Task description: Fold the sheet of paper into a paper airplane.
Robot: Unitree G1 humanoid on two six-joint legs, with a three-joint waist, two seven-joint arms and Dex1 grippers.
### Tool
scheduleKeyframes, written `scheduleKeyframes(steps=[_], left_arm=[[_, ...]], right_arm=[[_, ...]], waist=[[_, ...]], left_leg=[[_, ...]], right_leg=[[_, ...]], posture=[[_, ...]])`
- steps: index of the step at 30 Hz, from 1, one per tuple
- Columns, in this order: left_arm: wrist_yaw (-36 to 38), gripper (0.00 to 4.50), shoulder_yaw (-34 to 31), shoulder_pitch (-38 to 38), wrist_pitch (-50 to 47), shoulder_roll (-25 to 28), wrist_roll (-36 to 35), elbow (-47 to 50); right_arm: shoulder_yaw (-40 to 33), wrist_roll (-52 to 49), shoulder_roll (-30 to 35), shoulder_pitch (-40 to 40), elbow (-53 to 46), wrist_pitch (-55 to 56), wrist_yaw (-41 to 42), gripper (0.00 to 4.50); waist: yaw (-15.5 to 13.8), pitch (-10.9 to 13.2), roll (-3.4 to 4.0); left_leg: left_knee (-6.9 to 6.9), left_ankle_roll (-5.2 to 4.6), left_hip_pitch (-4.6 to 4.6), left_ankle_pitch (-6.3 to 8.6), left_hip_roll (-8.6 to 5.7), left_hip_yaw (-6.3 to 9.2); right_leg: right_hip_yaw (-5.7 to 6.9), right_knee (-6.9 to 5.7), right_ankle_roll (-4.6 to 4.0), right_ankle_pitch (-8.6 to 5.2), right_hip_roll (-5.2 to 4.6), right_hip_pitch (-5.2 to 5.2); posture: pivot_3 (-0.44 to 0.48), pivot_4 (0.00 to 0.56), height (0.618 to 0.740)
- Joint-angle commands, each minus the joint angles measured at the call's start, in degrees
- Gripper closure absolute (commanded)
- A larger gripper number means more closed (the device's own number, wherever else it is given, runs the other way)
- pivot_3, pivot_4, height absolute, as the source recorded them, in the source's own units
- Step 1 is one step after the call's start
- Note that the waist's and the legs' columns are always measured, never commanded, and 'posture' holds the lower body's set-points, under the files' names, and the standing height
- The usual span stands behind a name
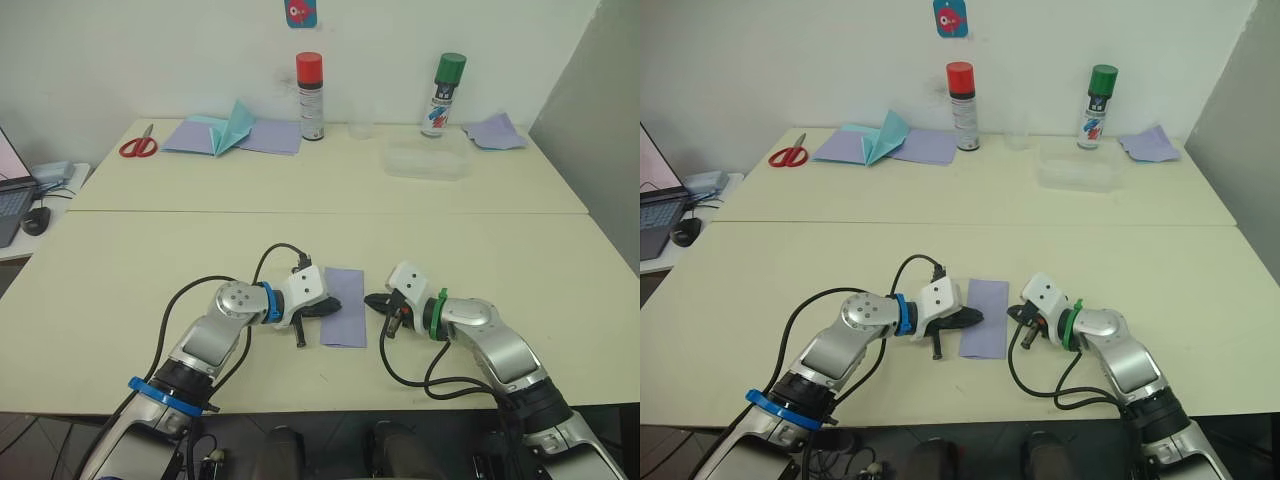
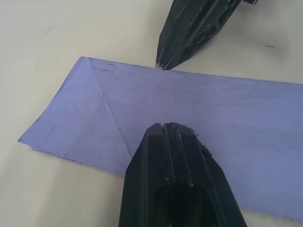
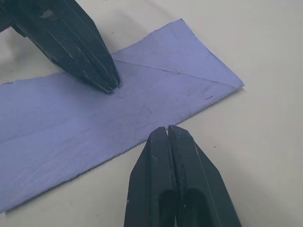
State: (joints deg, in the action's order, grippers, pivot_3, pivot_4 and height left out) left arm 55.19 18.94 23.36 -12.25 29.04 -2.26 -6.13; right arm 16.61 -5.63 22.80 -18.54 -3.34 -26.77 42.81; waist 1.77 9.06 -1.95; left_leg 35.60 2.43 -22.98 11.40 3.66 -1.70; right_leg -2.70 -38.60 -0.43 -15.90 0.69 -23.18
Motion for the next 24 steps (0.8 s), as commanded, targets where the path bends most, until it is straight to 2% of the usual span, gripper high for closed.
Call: scheduleKeyframes(steps=[1,4,5,8,11,14,24], left_arm=[[-2.33,4.50,-4.99,-1.64,-0.32,-1.50,-3.84,0.77],[-0.21,4.50,-11.25,-2.87,-4.06,1.09,-10.07,6.95],[0.65,4.50,-12.62,-3.63,-4.90,2.53,-11.23,8.25],[2.52,4.50,-15.72,-5.87,-7.33,5.92,-14.36,10.53],[3.07,4.50,-17.08,-7.38,-8.24,7.45,-15.73,11.23],[2.84,4.50,-16.65,-7.61,-7.64,7.27,-15.24,10.37],[0.83,4.50,-10.13,-5.53,-4.74,1.16,-11.02,7.05]], right_arm=[[-0.25,-0.27,-0.20,-0.28,-2.07,1.19,0.11,4.46],[-0.76,-0.40,-0.57,-0.82,-1.91,1.16,-0.32,4.46],[-0.91,-0.43,-0.70,-0.92,-1.80,1.26,-0.43,4.46],[-1.17,-0.62,-0.97,-1.14,-1.86,1.40,-0.46,4.46],[-1.29,-0.94,-1.03,-1.28,-2.37,1.21,-0.30,4.46],[-1.29,-1.06,-1.09,-1.78,-2.05,1.39,0.03,4.46],[-1.34,-0.93,-1.04,-2.56,-1.47,1.35,0.29,4.46]], waist=[[-0.01,0.04,-0.03],[0.23,0.53,-0.28],[0.31,0.58,-0.33],[0.38,0.58,-0.33],[0.15,0.60,-0.32],[0.10,0.71,-0.42],[0.05,0.73,-0.44]], left_leg=[[-0.04,0.00,-0.03,0.00,0.00,-0.01],[-0.09,-0.01,-0.29,-0.01,-0.01,-0.09],[-0.08,-0.01,-0.42,-0.01,-0.01,-0.10],[-0.11,0.00,-0.88,-0.01,-0.02,-0.09],[-0.39,0.00,-0.93,-0.01,-0.08,-0.11],[-0.43,0.00,-0.95,-0.01,-0.08,-0.11],[-0.41,0.00,-0.99,-0.01,-0.13,-0.15]], right_leg=[[0.00,-0.02,0.00,0.00,0.00,0.03],[0.02,-0.09,0.02,0.01,0.07,-0.13],[0.02,-0.11,0.29,0.17,0.15,-0.26],[0.13,-0.20,0.27,0.16,0.25,-0.71],[0.11,-0.23,0.15,0.10,0.25,-0.86],[0.12,-0.22,0.13,0.08,0.25,-0.88],[0.12,-0.21,0.15,0.10,0.24,-0.88]], posture=[[0.000,0.150,0.740],[0.000,0.150,0.740],[0.000,0.150,0.740],[0.000,0.150,0.740],[0.000,0.150,0.740],[0.000,0.150,0.740],[0.000,0.150,0.740]])
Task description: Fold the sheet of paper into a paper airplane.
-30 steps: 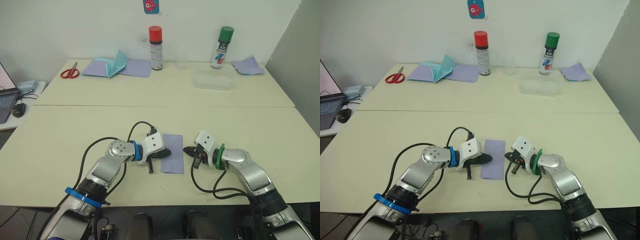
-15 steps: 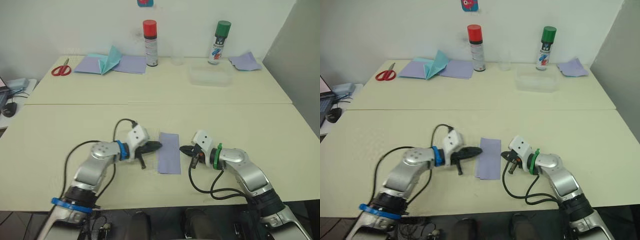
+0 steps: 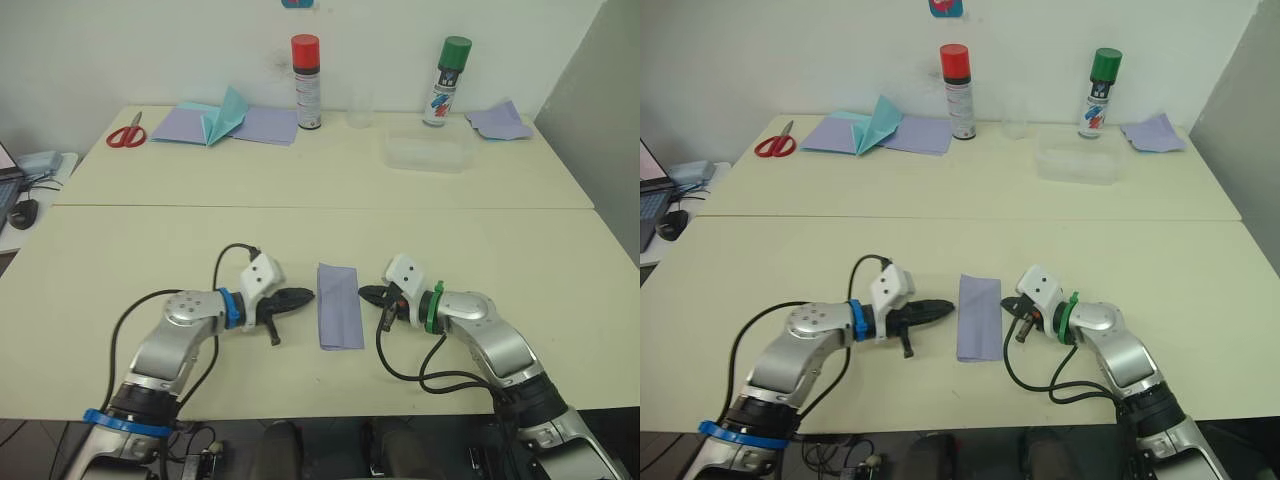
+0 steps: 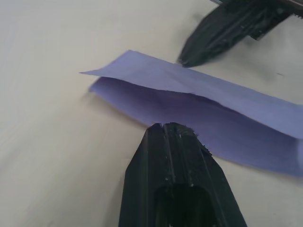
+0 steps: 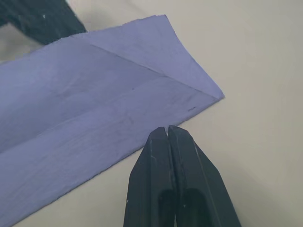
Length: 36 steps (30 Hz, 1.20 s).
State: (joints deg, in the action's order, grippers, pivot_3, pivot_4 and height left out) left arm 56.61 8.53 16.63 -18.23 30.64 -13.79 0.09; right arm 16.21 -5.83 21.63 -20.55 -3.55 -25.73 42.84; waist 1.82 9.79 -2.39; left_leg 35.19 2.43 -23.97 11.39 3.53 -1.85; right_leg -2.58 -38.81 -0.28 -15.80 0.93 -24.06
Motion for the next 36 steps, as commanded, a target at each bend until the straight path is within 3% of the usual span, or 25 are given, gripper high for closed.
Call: scheduleKeyframes(steps=[1,15,19,28,29,36], left_arm=[[-0.56,4.50,0.86,1.28,1.76,-0.57,1.15,0.30],[-0.80,4.50,5.19,4.02,6.24,-2.68,6.36,-10.55],[0.38,4.50,4.85,3.77,5.44,-2.34,5.05,-10.05],[1.14,4.50,1.18,3.62,1.57,-3.36,-1.21,-3.83],[1.03,4.50,0.94,3.65,1.22,-3.42,-1.64,-3.22],[-0.01,4.50,0.96,4.27,0.26,-4.13,-3.01,-0.49]], right_arm=[[-1.01,-0.74,0.23,-0.42,-1.47,0.23,0.23,4.46],[-0.55,-7.05,-1.15,-4.70,-11.83,-9.94,2.24,4.46],[0.75,-8.56,-1.61,-5.18,-13.08,-12.72,2.70,3.57],[0.53,-8.55,-3.63,-5.37,-14.15,-16.69,-2.02,0.25],[0.31,-9.16,-3.88,-5.46,-14.94,-17.52,-2.18,0.04],[-1.94,-11.87,-4.68,-6.32,-18.04,-22.40,-4.62,0.04]], waist=[[-0.01,0.00,0.00],[-0.01,-0.05,0.00],[0.01,-0.05,0.00],[0.01,-0.04,0.00],[0.01,-0.04,0.00],[0.00,-0.04,0.00]], left_leg=[[0.00,0.00,0.00,0.00,0.00,0.01],[0.08,0.00,0.12,-0.01,-0.02,0.04],[0.23,0.00,0.13,-0.01,0.01,0.06],[0.26,0.00,0.06,-0.01,0.01,0.06],[0.27,0.00,0.04,-0.01,0.00,0.07],[0.34,0.00,-0.03,-0.01,0.01,0.09]], right_leg=[[0.01,0.00,0.00,0.00,0.03,0.00],[0.04,-0.12,0.02,0.02,0.16,0.08],[0.07,-0.13,0.02,0.02,0.16,0.16],[0.07,-0.16,0.02,0.02,0.17,0.11],[0.07,-0.16,0.02,0.02,0.17,0.10],[0.07,-0.17,0.03,0.03,0.15,0.08]], posture=[[0.000,0.150,0.740],[0.000,0.150,0.740],[0.000,0.150,0.740],[0.000,0.150,0.740],[0.000,0.150,0.740],[0.000,0.150,0.740]])
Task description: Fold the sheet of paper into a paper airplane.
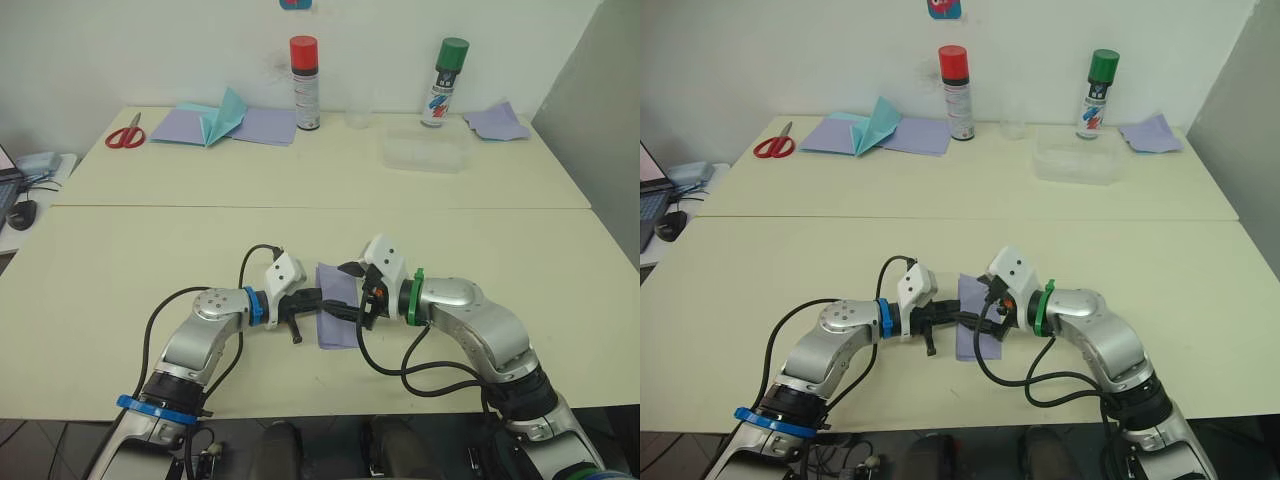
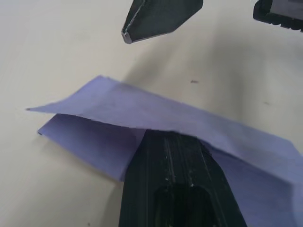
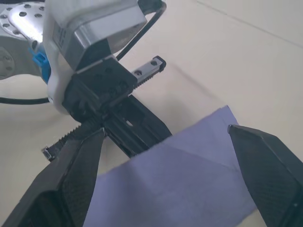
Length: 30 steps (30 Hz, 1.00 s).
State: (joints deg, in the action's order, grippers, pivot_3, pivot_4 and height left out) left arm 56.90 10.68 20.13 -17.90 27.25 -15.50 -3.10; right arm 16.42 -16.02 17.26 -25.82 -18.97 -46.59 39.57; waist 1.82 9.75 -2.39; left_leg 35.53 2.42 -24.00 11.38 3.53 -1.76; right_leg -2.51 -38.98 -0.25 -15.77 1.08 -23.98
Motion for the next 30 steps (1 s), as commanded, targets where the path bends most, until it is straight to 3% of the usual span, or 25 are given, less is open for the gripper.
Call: scheduleKeyframes(steps=[1,19,26,30], left_arm=[[-0.47,4.50,-1.17,1.03,-0.14,-1.09,-1.53,2.96],[0.23,4.50,-0.23,1.97,0.14,-2.61,-0.79,2.44],[0.83,4.50,0.51,2.93,-0.48,-3.65,-1.33,2.32],[1.67,4.50,1.72,3.37,-0.79,-4.21,-1.10,1.90]], right_arm=[[-2.36,-1.69,-0.41,-1.06,-2.79,-2.30,-2.24,0.04],[-0.78,0.22,5.18,-0.03,-5.12,-10.38,-9.24,0.04],[-6.22,-5.79,-0.85,-0.85,-6.99,-17.58,-11.72,0.04],[-8.64,-6.96,-0.92,-1.04,-8.17,-21.49,-12.87,0.04]], waist=[[0.00,0.00,0.00],[0.00,0.00,0.00],[0.02,0.00,0.00],[0.00,0.00,0.00]], left_leg=[[0.02,0.00,0.00,0.00,0.00,0.01],[0.22,0.00,-0.08,0.00,-0.02,0.02],[0.24,0.00,-0.11,0.00,0.03,0.08],[0.28,0.00,-0.14,0.00,0.01,0.07]], right_leg=[[0.00,0.00,0.00,0.00,0.00,0.01],[0.00,-0.04,0.07,0.04,0.02,0.01],[-0.01,-0.04,0.07,0.05,0.11,0.01],[0.00,-0.06,0.07,0.05,0.10,0.00]], posture=[[0.000,0.150,0.740],[0.000,0.150,0.740],[0.000,0.150,0.740],[0.000,0.150,0.740]])
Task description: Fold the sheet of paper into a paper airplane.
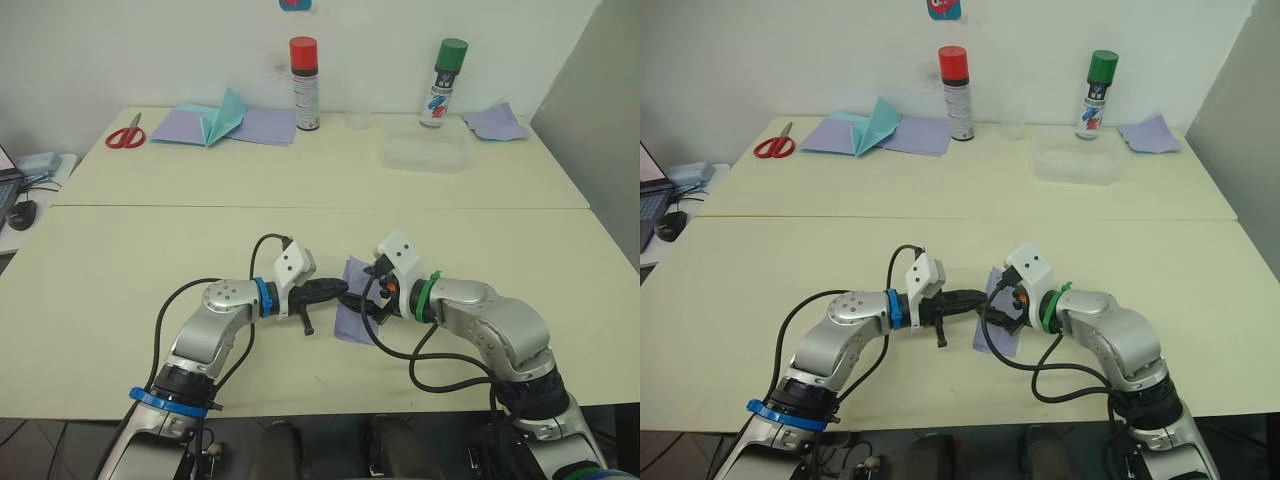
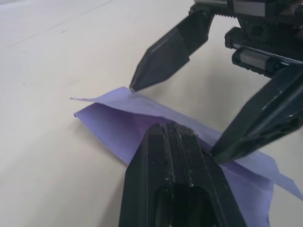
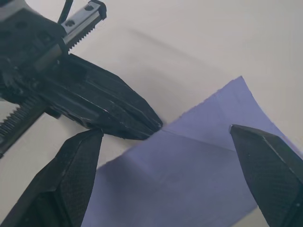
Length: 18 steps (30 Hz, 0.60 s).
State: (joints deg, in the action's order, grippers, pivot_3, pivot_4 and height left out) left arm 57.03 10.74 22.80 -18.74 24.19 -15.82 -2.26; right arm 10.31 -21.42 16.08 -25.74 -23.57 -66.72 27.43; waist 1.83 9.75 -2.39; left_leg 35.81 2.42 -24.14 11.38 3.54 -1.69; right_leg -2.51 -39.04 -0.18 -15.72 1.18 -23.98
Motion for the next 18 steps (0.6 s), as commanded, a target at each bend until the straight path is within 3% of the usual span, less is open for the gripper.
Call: scheduleKeyframes(steps=[1,10,18], left_arm=[[1.62,4.50,1.81,0.74,0.17,-1.25,-0.66,0.90],[2.65,4.50,3.31,2.07,0.07,-3.46,-0.57,-0.13],[3.24,4.50,4.14,3.36,0.01,-5.00,-0.83,-0.83]], right_arm=[[-2.78,-1.71,0.60,-1.03,-3.90,-1.93,-0.91,0.04],[-4.46,-2.99,-0.02,-0.01,-7.13,-7.05,-4.72,0.04],[-2.39,-2.73,5.54,2.36,-9.83,-7.32,-4.30,0.04]], waist=[[0.00,0.00,0.00],[0.02,0.00,0.00],[0.00,0.00,0.00]], left_leg=[[0.02,0.00,-0.01,0.00,-0.01,-0.01],[0.07,0.00,-0.05,0.00,0.03,0.04],[0.13,0.00,-0.17,0.00,-0.02,0.05]], right_leg=[[-0.01,0.01,0.01,0.01,-0.02,0.00],[0.00,0.00,0.05,0.03,0.05,-0.02],[0.00,0.03,0.05,0.03,0.04,-0.05]], posture=[[0.000,0.150,0.740],[0.000,0.150,0.740],[0.000,0.150,0.740]])
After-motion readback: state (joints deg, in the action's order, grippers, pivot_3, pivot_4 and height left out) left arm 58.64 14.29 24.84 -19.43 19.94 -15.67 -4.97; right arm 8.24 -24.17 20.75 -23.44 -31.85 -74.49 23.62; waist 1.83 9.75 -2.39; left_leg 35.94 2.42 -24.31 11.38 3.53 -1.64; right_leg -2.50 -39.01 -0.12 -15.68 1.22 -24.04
